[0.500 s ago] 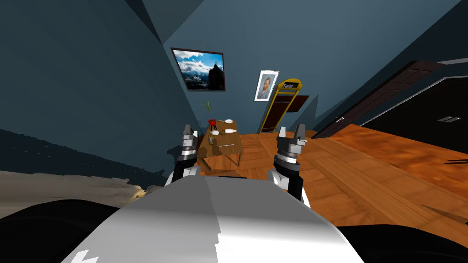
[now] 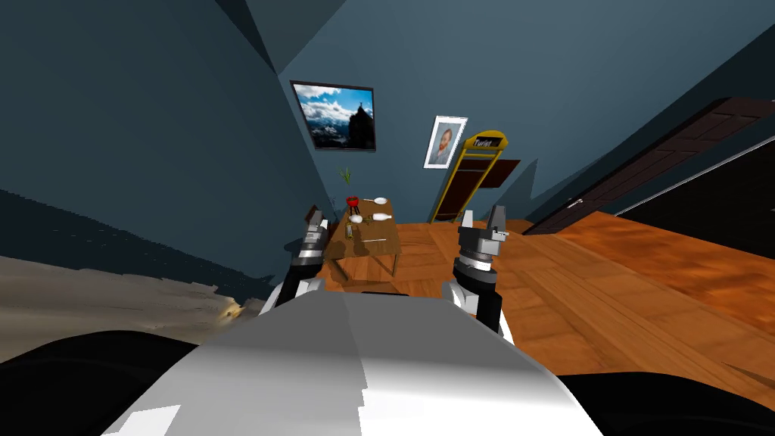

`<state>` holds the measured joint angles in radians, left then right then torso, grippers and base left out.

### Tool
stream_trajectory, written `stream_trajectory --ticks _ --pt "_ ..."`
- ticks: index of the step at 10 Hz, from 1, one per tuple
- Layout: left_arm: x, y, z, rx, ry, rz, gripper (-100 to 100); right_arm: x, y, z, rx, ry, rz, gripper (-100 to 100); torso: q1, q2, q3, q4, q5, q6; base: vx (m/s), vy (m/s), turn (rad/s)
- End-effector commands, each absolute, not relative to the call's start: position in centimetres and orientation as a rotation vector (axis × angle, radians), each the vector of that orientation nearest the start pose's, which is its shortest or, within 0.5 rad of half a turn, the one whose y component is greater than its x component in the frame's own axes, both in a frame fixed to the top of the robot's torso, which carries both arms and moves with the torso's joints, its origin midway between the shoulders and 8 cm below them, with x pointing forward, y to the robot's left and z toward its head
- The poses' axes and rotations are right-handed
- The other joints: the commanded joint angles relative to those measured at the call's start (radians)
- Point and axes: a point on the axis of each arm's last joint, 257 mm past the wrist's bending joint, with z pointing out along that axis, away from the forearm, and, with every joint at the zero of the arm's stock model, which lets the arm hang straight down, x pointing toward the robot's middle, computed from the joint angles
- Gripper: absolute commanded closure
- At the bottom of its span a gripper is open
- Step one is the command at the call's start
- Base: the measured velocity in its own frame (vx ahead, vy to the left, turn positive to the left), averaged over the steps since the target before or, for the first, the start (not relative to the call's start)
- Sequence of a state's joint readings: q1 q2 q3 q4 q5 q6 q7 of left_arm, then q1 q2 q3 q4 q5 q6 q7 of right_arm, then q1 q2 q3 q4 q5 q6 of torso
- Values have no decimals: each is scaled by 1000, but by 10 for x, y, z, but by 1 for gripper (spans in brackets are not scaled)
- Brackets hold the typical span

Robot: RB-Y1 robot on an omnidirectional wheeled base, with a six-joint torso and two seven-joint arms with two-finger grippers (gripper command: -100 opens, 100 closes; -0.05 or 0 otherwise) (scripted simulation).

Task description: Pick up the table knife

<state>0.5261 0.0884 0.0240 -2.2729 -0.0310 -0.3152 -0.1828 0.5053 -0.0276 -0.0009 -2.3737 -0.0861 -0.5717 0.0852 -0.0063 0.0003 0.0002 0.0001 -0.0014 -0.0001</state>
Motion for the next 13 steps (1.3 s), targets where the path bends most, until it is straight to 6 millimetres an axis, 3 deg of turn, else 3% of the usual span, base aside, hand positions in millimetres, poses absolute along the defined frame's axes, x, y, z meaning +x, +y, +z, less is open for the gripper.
stream_trajectory --ticks 1,5,7,8,10,13 --pt "378 299 -43 -665 963 -981 -100 308 -280 76 534 488 1310 0 0 0 0 0 0 0 15 -157 147" --pt "386 318 -70 -696 1056 -907 -100 308 -280 76 534 488 1310 0 -3 -3 -2 -1 -1 0 20 -152 134" --pt "392 343 -98 -733 1139 -821 -100 308 -280 76 534 488 1310 0 -2 -3 -2 -1 0 0 48 -160 167" --pt "393 344 -101 -744 1149 -815 -100 308 -280 76 534 488 1310 0 -6 -5 -3 -1 -1 0 59 -170 103" --pt "396 376 -135 -801 1231 -712 -100 308 -280 76 534 488 1310 0 -5 -6 -3 -1 -1 0 51 -205 188" --pt "395 396 -158 -849 1282 -646 -100 308 -280 76 534 488 1310 0 -6 -4 -2 -1 -2 0 31 -176 110"
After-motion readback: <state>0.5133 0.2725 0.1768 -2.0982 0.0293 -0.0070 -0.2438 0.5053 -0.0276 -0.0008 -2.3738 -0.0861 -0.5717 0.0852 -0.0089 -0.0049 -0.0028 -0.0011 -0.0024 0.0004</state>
